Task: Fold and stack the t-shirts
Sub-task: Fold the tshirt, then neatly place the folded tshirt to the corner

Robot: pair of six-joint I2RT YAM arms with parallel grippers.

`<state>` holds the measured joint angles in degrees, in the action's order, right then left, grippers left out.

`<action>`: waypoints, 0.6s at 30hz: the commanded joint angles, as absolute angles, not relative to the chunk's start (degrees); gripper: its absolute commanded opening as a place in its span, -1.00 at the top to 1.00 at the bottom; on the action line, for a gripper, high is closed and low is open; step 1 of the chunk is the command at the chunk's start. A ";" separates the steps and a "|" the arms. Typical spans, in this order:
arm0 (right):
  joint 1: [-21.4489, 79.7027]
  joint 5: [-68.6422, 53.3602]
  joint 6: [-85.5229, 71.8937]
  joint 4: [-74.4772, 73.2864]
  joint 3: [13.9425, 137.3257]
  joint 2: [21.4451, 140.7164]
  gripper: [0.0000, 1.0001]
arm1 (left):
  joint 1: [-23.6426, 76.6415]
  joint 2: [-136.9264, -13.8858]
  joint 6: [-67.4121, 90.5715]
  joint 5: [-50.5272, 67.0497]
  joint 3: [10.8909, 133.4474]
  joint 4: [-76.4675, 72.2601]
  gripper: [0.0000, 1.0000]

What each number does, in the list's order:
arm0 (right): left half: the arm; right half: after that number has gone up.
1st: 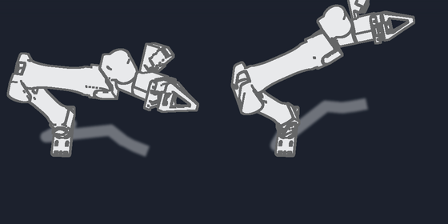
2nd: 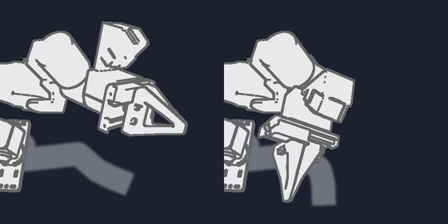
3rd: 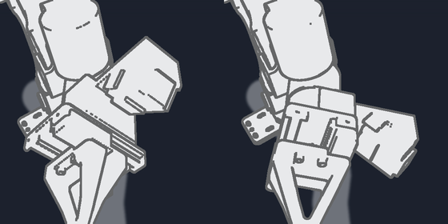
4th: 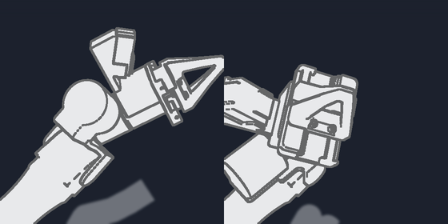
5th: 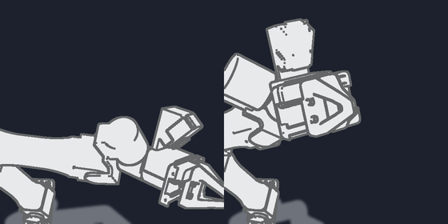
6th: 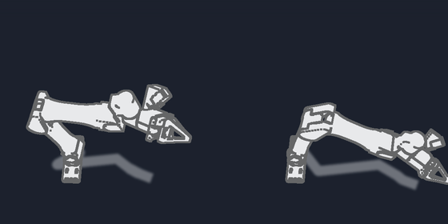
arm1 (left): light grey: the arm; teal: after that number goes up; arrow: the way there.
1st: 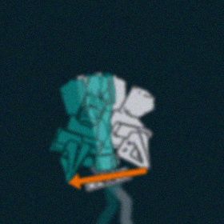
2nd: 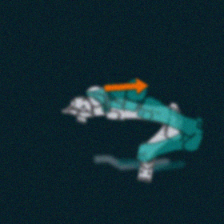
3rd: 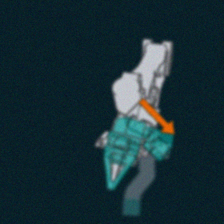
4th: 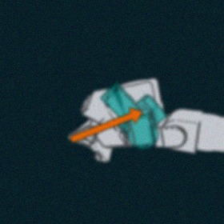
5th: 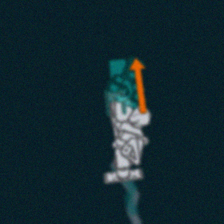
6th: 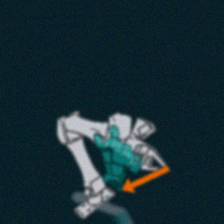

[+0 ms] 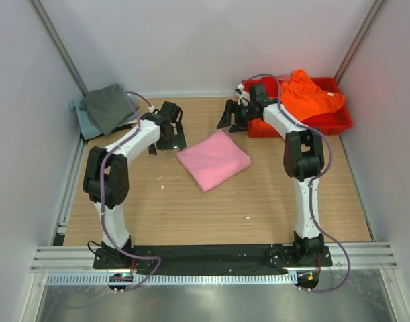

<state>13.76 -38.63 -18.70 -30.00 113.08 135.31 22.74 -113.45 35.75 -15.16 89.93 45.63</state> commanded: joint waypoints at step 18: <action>28.98 -11.60 -30.58 -6.77 50.19 76.38 -0.99 | 22.85 -95.27 51.85 11.34 47.29 -9.22 -0.95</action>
<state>25.08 -15.25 -26.63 -14.22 54.15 77.65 22.83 -93.69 48.58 10.57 48.84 4.12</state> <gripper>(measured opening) 0.996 0.975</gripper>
